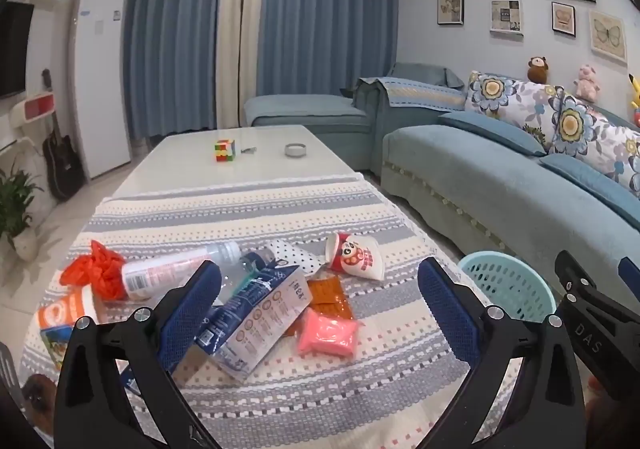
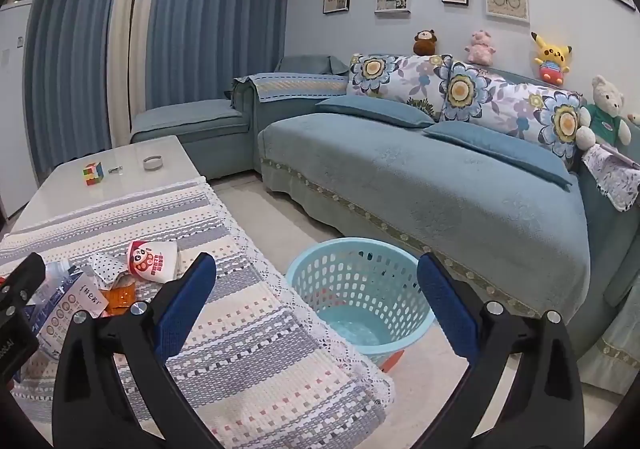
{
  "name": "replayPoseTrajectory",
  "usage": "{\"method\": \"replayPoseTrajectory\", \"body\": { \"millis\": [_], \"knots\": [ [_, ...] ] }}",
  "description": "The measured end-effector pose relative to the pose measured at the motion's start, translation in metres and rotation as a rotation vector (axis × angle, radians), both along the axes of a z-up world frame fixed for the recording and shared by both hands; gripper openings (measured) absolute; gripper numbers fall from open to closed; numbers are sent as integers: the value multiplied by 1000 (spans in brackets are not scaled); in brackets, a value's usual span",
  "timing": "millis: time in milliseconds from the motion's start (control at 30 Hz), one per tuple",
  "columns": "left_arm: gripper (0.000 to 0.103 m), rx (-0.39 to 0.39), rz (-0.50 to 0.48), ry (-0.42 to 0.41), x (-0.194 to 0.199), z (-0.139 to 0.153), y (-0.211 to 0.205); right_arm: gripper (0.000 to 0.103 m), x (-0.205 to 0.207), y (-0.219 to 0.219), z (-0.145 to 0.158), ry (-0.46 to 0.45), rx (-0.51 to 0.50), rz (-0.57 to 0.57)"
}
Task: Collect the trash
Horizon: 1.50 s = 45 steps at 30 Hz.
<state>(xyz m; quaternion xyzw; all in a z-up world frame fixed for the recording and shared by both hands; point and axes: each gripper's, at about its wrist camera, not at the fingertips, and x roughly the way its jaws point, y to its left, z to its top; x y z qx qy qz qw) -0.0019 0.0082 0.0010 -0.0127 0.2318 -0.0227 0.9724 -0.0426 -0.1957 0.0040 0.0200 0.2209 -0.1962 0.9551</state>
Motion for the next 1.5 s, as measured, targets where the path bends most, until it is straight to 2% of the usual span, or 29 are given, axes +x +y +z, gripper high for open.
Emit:
{"method": "replayPoseTrajectory", "body": {
  "millis": [533, 1100, 1500],
  "knots": [
    [96, 13, -5, -4, 0, 1, -2, 95, 2, 0, -2, -4, 13, 18],
    [96, -38, 14, 1, 1, -1, 8, 95, 2, 1, -2, -5, 16, 28],
    [96, -43, 12, -3, 0, 1, 10, 95, 2, 0, -1, -2, 21, 29]
  ]
}}
